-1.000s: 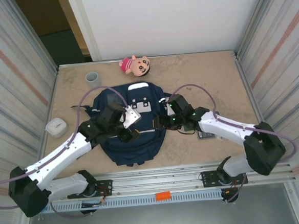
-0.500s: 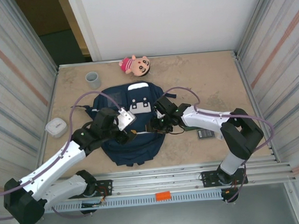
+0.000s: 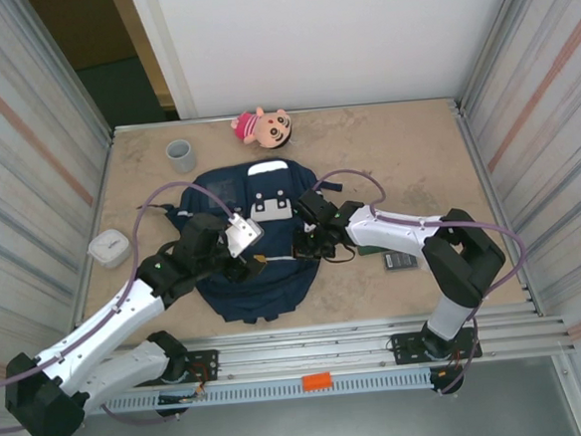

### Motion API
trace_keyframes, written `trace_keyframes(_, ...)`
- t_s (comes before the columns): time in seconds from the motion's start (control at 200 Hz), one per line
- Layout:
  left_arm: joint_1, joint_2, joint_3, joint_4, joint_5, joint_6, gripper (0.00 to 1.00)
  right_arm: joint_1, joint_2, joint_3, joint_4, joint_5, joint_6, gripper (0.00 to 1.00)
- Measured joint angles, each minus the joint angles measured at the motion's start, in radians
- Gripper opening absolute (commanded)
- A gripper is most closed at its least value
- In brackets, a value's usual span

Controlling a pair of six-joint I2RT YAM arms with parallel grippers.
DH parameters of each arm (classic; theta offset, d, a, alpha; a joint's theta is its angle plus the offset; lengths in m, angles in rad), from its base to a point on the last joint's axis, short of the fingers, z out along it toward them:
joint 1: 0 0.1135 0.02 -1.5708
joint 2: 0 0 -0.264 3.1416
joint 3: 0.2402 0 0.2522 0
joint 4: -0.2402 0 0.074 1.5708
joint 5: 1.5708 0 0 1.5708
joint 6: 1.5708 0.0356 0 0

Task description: Pack the student bag

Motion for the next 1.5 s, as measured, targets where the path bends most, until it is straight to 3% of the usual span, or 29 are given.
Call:
trace_keyframes(0.566,-0.056,0.121,0.026,0.006,-0.002,0.188,0.83,-0.058,-0.113,0.075,0.099,-0.115,0.002,0.0)
trace_keyframes(0.777,-0.087,0.176,0.005,0.07,-0.067,0.207,0.83,-0.065,-0.148,0.093,0.15,-0.138,0.002,0.0)
trace_keyframes(0.937,-0.089,0.216,0.005,0.074,-0.094,0.221,0.86,-0.08,-0.174,0.074,0.148,-0.137,0.01,0.36)
trace_keyframes(1.032,-0.088,0.208,0.01,0.054,-0.105,0.241,0.86,-0.098,-0.193,0.03,0.122,-0.137,0.008,0.5)
trace_keyframes(1.203,-0.087,0.141,0.018,0.001,-0.119,0.252,0.85,-0.09,-0.152,0.024,0.049,-0.13,0.003,0.52)
trace_keyframes(1.498,-0.079,-0.028,-0.005,-0.003,-0.146,0.204,0.84,0.012,-0.01,0.025,0.033,-0.117,0.037,0.53)
